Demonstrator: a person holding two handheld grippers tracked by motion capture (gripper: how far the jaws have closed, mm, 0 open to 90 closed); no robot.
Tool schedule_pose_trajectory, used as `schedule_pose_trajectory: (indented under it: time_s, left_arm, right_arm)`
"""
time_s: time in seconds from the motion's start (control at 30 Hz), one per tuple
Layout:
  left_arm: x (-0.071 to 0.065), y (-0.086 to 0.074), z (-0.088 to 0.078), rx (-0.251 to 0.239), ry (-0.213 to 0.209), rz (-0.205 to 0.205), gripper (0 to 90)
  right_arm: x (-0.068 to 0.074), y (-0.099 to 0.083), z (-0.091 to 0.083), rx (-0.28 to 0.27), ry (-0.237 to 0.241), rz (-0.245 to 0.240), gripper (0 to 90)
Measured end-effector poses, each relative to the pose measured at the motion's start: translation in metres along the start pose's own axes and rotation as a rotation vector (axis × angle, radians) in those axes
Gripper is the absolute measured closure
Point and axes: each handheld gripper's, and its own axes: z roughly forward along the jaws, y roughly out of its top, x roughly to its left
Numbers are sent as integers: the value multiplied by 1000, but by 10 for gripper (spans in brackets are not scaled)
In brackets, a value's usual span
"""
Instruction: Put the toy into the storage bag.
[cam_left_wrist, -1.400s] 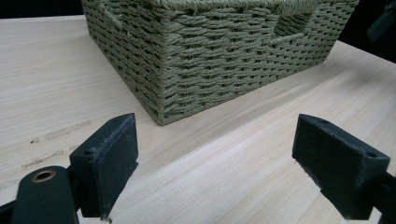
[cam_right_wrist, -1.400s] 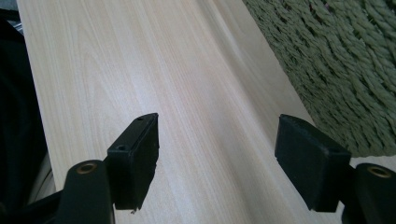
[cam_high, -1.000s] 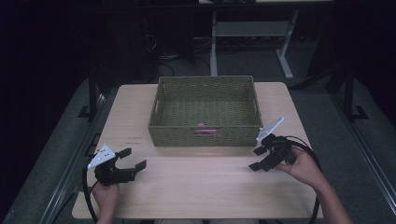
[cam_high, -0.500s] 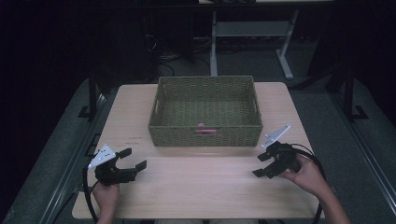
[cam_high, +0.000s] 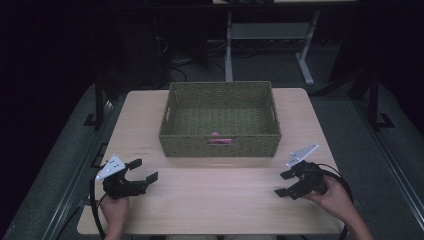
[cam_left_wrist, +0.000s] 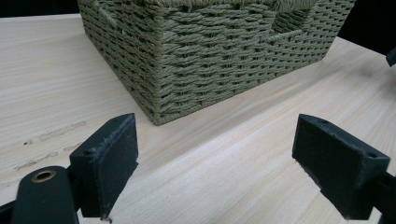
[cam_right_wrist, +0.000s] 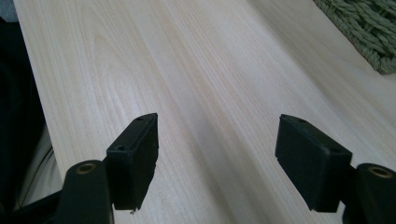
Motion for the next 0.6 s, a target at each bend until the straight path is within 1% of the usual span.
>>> schedule_pose_trajectory:
  time_s: [0.17,0.27,0.4,0.6]
  left_arm:
    - [0,0,0,0,0,0,139]
    - [0,0,0,2,0,1,139]
    - [0,0,1,1,0,1,139]
    - [0,1,1,4,3,7,139]
  right_arm:
    - [2,-7,0,-14,-2,13,295]
    - [5,-11,-1,-22,-14,16,294]
    - [9,-17,-1,-35,-14,26,293]
    - [14,-25,0,-37,-26,26,291]
